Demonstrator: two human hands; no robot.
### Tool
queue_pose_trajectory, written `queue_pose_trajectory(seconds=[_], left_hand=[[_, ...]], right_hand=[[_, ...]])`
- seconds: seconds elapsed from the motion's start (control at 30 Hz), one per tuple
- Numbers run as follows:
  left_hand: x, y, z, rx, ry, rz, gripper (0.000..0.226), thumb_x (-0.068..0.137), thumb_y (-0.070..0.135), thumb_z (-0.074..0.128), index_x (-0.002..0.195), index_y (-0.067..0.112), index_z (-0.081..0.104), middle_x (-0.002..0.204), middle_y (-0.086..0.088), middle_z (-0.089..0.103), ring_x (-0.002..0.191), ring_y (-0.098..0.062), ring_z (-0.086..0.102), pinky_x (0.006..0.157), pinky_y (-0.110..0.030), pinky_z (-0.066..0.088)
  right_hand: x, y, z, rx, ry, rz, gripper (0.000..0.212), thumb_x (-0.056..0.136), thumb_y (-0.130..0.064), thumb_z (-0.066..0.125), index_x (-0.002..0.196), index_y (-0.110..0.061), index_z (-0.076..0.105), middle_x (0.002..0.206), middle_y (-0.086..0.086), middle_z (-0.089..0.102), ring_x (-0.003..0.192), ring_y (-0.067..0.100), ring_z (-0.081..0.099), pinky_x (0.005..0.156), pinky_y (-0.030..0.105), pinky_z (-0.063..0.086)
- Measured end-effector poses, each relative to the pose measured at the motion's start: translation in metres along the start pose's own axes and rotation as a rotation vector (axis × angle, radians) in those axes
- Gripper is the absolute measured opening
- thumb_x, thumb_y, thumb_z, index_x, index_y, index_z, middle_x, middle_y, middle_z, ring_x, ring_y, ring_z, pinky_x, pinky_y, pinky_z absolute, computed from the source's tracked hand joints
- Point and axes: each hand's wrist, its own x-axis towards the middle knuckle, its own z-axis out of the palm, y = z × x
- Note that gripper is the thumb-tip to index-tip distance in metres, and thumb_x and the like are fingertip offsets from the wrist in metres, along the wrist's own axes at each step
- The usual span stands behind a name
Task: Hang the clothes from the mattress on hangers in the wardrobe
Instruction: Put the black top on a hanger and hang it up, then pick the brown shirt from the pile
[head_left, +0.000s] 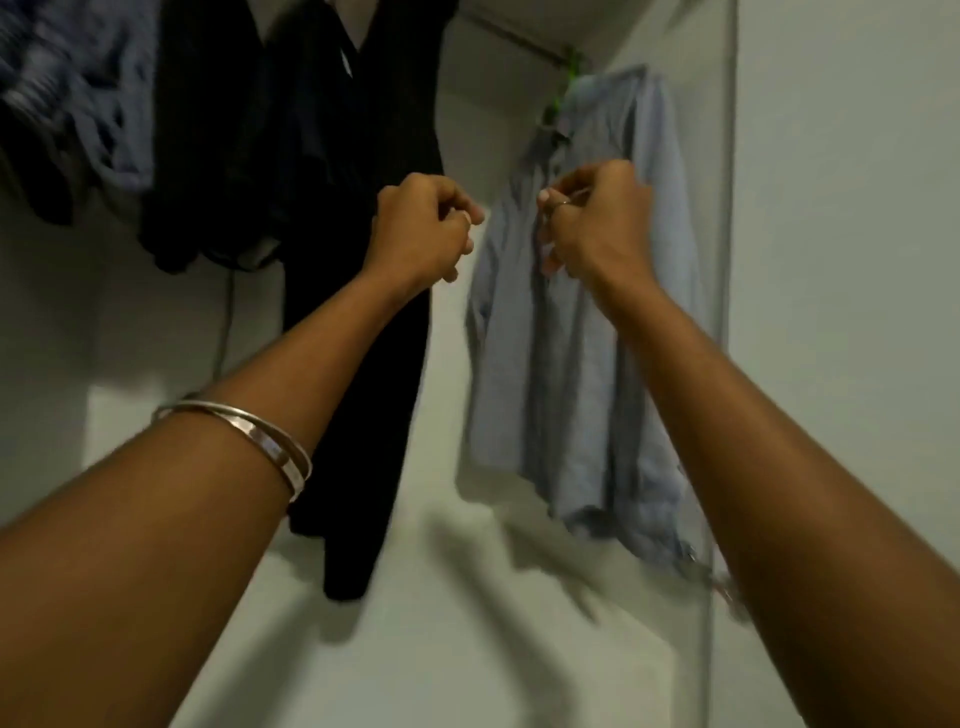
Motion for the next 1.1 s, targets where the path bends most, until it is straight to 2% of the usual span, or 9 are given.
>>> queue_pose_trajectory(seconds=[0.1, 0.2, 0.33, 0.47, 0.6, 0.7, 0.8, 0.93, 1.1], left_hand=[[-0.073, 0.023, 0.044, -0.248, -0.141, -0.115, 0.021, 0.089, 0.003, 0.048, 0.091, 0.007, 0.069, 0.072, -0.008, 0.067, 0.040, -0.003, 0.055, 0.038, -0.014, 0.039], [-0.157, 0.055, 0.086, -0.476, -0.307, -0.209, 0.021, 0.089, 0.002, 0.048, 0.088, 0.008, 0.068, 0.070, -0.009, 0.065, 0.044, -0.005, 0.054, 0.041, -0.019, 0.043], [-0.288, 0.123, 0.126, -0.693, -0.606, -0.302, 0.020, 0.093, 0.005, 0.048, 0.092, 0.010, 0.068, 0.074, -0.008, 0.065, 0.046, -0.005, 0.055, 0.042, -0.016, 0.041], [-0.411, 0.211, 0.131, -0.850, -0.808, -0.321, 0.017, 0.093, 0.010, 0.053, 0.096, 0.011, 0.070, 0.077, -0.004, 0.068, 0.052, -0.006, 0.061, 0.044, -0.013, 0.043], [-0.539, 0.317, 0.114, -1.011, -1.102, -0.365, 0.016, 0.091, 0.004, 0.054, 0.090, 0.011, 0.069, 0.076, -0.008, 0.067, 0.054, -0.004, 0.060, 0.046, -0.020, 0.051], [-0.634, 0.389, 0.080, -1.082, -1.399, -0.281, 0.015, 0.092, 0.007, 0.054, 0.093, 0.012, 0.068, 0.081, -0.006, 0.069, 0.061, -0.011, 0.063, 0.048, -0.019, 0.050], [-0.717, 0.456, 0.038, -1.122, -1.662, -0.195, 0.018, 0.093, 0.007, 0.051, 0.093, 0.012, 0.068, 0.075, -0.006, 0.067, 0.050, -0.006, 0.058, 0.042, -0.012, 0.041], [-0.803, 0.530, -0.007, -1.156, -1.904, -0.047, 0.023, 0.091, 0.002, 0.050, 0.085, 0.014, 0.068, 0.065, -0.005, 0.064, 0.038, -0.002, 0.052, 0.041, -0.017, 0.043], [-0.903, 0.608, -0.053, -1.106, -2.102, 0.233, 0.027, 0.089, 0.005, 0.052, 0.075, 0.025, 0.065, 0.063, -0.001, 0.067, 0.044, -0.011, 0.058, 0.052, -0.023, 0.050]], right_hand=[[-0.083, 0.024, -0.066, 0.019, -0.029, 0.150, 0.014, 0.092, -0.014, 0.060, 0.084, -0.003, 0.065, 0.066, 0.011, 0.067, 0.047, 0.016, 0.063, 0.040, 0.021, 0.044], [-0.166, 0.033, -0.136, -0.001, -0.045, 0.295, 0.008, 0.093, -0.013, 0.061, 0.092, -0.005, 0.065, 0.068, 0.014, 0.068, 0.043, 0.015, 0.061, 0.034, 0.016, 0.037], [-0.277, 0.018, -0.244, -0.140, 0.074, 0.451, 0.015, 0.094, -0.017, 0.059, 0.102, -0.005, 0.064, 0.070, 0.013, 0.069, 0.043, 0.018, 0.060, 0.037, 0.016, 0.036], [-0.374, -0.016, -0.341, -0.321, 0.196, 0.529, 0.018, 0.095, -0.015, 0.058, 0.108, -0.004, 0.063, 0.075, 0.009, 0.067, 0.048, 0.008, 0.060, 0.041, 0.021, 0.044], [-0.482, -0.075, -0.449, -0.598, 0.366, 0.645, 0.017, 0.094, -0.018, 0.059, 0.106, -0.007, 0.063, 0.066, 0.009, 0.066, 0.044, 0.018, 0.059, 0.043, 0.031, 0.048], [-0.564, -0.124, -0.518, -0.779, 0.538, 0.790, 0.015, 0.094, -0.017, 0.059, 0.105, -0.008, 0.063, 0.064, 0.006, 0.064, 0.041, 0.014, 0.057, 0.042, 0.026, 0.046], [-0.642, -0.178, -0.578, -0.936, 0.696, 0.908, 0.010, 0.093, -0.015, 0.060, 0.102, -0.013, 0.064, 0.062, 0.001, 0.064, 0.047, 0.019, 0.061, 0.044, 0.028, 0.048], [-0.729, -0.246, -0.642, -1.101, 0.915, 1.032, 0.010, 0.092, -0.016, 0.059, 0.100, -0.019, 0.063, 0.061, -0.003, 0.063, 0.044, 0.011, 0.057, 0.044, 0.028, 0.048], [-0.829, -0.318, -0.708, -1.228, 1.127, 1.110, 0.009, 0.093, -0.015, 0.057, 0.098, -0.019, 0.063, 0.059, -0.003, 0.061, 0.043, 0.005, 0.051, 0.049, 0.035, 0.048]])
